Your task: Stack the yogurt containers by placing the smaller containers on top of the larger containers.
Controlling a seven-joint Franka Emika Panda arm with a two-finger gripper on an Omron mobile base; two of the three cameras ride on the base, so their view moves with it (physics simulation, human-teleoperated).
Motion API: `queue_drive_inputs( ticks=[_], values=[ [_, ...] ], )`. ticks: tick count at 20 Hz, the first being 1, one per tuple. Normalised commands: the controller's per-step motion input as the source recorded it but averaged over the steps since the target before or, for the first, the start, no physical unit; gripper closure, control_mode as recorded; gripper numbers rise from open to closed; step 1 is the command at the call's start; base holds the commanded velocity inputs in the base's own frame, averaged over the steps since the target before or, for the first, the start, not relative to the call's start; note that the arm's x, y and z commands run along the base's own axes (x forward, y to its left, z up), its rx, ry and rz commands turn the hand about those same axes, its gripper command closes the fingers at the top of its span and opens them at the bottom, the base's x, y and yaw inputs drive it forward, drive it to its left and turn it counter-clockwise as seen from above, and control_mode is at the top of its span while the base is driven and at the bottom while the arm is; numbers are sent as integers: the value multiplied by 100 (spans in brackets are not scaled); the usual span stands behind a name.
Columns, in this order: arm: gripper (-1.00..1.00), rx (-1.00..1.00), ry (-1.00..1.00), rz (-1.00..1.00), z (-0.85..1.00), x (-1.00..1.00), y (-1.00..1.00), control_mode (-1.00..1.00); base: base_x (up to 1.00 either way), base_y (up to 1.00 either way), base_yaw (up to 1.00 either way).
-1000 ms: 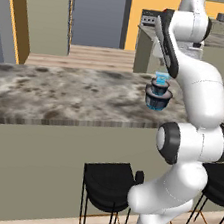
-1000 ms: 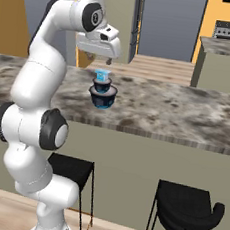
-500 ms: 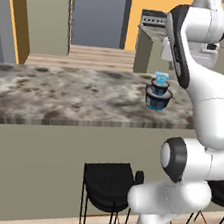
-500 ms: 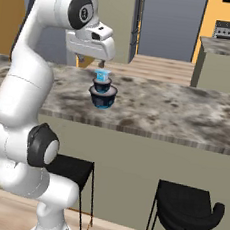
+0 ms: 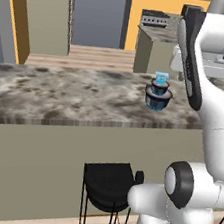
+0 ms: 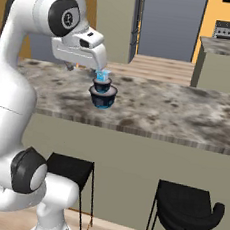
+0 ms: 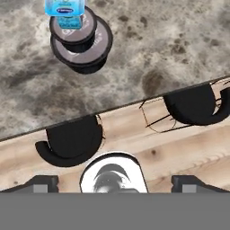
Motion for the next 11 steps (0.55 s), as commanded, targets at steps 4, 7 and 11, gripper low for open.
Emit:
queue_drive_inputs(
  ticks=[4,7,11],
  values=[
    [-100,0,-3,4,-4,-43,7,-100,0,0,0],
    [-100,0,-2,5,-8,-36,11,-100,0,0,0],
    [-100,0,-1,6,-15,-24,14,-100,0,0,0]
  ],
)
